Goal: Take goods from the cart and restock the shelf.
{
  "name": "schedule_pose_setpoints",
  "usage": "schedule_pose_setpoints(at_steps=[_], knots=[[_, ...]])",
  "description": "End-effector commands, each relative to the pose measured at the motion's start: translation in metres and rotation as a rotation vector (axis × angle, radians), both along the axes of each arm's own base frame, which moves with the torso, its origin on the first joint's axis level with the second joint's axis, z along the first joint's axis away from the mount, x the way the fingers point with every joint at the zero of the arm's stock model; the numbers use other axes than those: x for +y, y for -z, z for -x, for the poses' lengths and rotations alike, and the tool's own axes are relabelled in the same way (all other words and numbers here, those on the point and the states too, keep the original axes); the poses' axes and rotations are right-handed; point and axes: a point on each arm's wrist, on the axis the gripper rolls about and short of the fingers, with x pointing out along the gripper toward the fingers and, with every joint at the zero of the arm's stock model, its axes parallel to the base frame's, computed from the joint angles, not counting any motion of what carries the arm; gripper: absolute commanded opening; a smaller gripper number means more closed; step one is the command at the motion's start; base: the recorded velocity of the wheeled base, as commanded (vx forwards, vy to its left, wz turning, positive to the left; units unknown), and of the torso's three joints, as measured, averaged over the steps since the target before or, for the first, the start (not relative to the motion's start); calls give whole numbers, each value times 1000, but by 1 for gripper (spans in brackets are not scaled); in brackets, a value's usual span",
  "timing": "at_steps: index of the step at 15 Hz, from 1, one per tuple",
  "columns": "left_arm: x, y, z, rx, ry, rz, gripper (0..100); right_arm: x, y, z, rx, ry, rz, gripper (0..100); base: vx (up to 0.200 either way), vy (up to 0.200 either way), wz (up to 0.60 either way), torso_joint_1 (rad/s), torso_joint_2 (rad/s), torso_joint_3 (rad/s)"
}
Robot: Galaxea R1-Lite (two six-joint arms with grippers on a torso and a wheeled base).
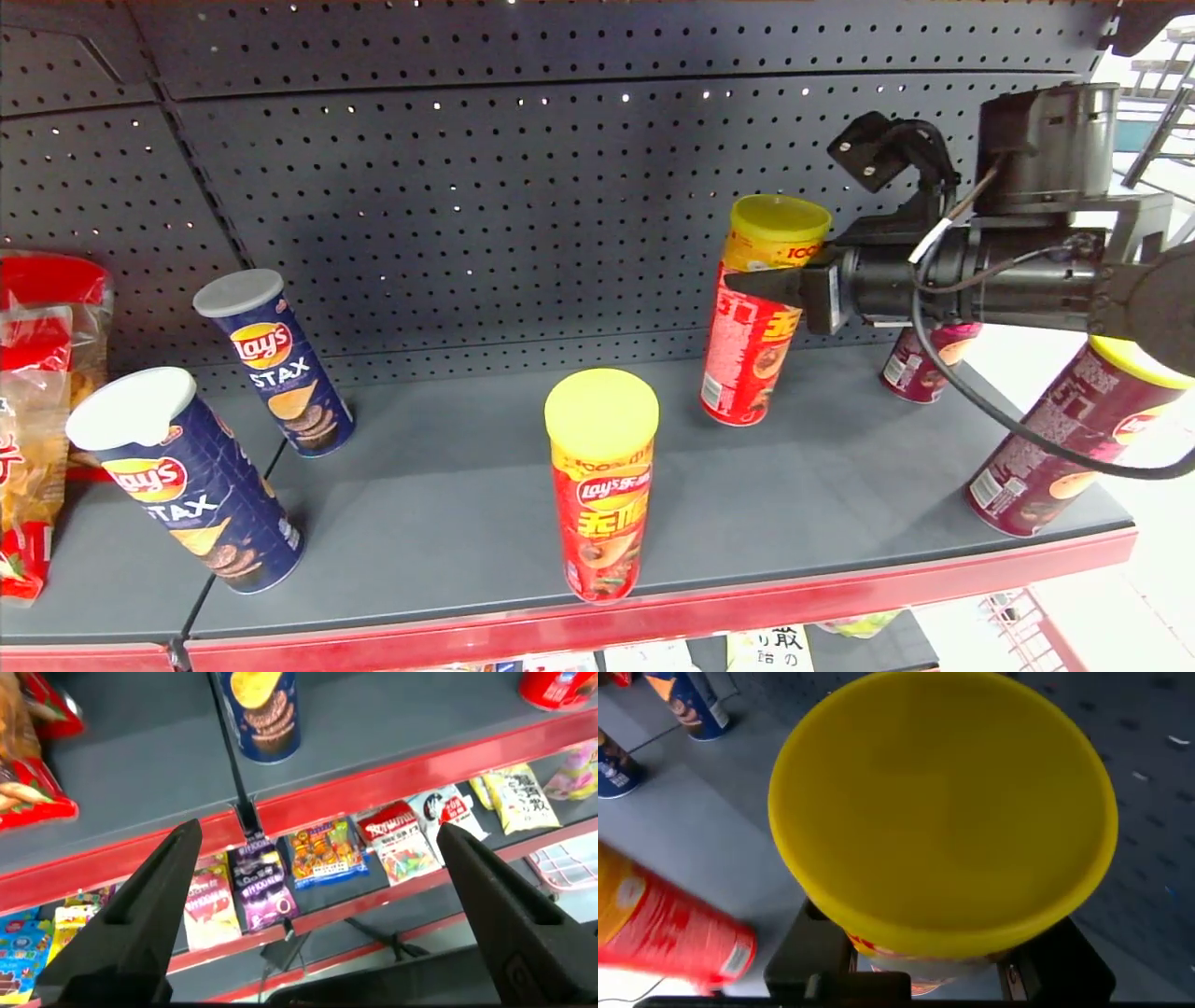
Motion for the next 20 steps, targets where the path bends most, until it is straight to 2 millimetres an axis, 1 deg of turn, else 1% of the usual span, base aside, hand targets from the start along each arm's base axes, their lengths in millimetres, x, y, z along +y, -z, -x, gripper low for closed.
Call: schedule_pose_setpoints(at_steps=[1,2,5,6,7,8,9,11,14,16,20], knots=[[0,2,-1,14,-2,-3,100,19,19,-12,41,-34,15,0,0,0,0,0,0,0],[0,3,-2,19,-5,0,100,28,22,-12,43,-51,6,0,0,0,0,0,0,0],[-1,7,-3,33,-16,-5,100,47,34,-18,33,-82,-2,0,0,0,0,0,0,0],[-1,7,-3,34,-21,2,100,52,37,-18,33,-84,1,0,0,0,0,0,0,0],[-1,7,-3,34,-21,2,100,52,37,-18,33,-84,1,0,0,0,0,0,0,0],[0,8,-3,38,-27,4,100,60,43,-18,42,-87,10,0,0,0,0,0,0,0],[-1,9,-4,40,-28,3,100,61,45,-19,47,-89,14,0,0,0,0,0,0,0],[-1,13,-5,56,-31,-3,100,69,53,-28,32,-86,7,0,0,0,0,0,0,0],[-1,15,-5,65,-32,-5,100,75,58,-34,37,-68,4,0,0,0,0,0,0,0],[-1,15,-6,59,-33,2,100,76,60,-35,40,-69,5,0,0,0,0,0,0,0],[-1,15,-6,56,-34,6,100,94,59,-36,27,-101,-3,0,0,0,0,0,0,0]])
